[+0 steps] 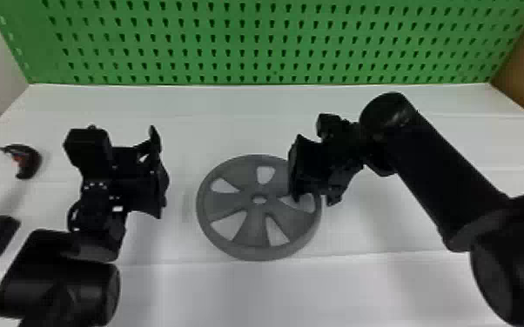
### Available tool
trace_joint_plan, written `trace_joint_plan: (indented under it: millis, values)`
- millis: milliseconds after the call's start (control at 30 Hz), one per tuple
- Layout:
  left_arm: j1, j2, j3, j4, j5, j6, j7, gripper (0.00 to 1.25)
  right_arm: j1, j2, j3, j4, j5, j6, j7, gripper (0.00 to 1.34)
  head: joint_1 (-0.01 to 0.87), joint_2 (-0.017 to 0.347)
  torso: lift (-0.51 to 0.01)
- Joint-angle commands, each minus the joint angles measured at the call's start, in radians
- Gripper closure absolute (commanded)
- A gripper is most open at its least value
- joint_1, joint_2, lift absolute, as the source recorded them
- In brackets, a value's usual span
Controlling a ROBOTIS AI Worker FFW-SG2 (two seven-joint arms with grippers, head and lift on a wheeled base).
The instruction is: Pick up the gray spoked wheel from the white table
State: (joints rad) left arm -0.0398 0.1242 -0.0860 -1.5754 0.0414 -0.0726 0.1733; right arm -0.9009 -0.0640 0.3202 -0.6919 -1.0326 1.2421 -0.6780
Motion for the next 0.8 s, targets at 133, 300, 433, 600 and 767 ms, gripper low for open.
trace_joint_plan:
  millis: [133, 300, 433, 600, 767]
  values:
    - [0.000, 0.000, -0.001, 0.000, -0.002, -0.001, 0.000, 0.15, -0.010, -0.007, -0.010, 0.000, 0.014, 0.014, 0.000, 0.54, 0.765, 0.002, -0.096]
    - [0.000, 0.000, -0.001, 0.000, -0.002, -0.001, 0.000, 0.15, -0.015, -0.010, -0.004, 0.000, 0.019, 0.023, 0.000, 0.53, 0.765, 0.002, -0.096]
    - [-0.002, 0.000, -0.003, 0.000, -0.002, -0.001, 0.000, 0.15, -0.018, -0.010, -0.003, 0.000, 0.019, 0.039, 0.002, 0.53, 0.765, 0.002, -0.096]
    - [-0.003, 0.000, -0.004, 0.000, -0.003, -0.001, 0.000, 0.15, -0.029, -0.008, -0.013, 0.018, 0.026, 0.069, 0.000, 0.53, 0.765, 0.002, -0.096]
    - [-0.003, 0.000, -0.004, 0.000, -0.003, -0.001, 0.000, 0.15, -0.027, -0.007, -0.032, 0.022, 0.026, 0.076, 0.000, 0.53, 0.765, 0.002, -0.096]
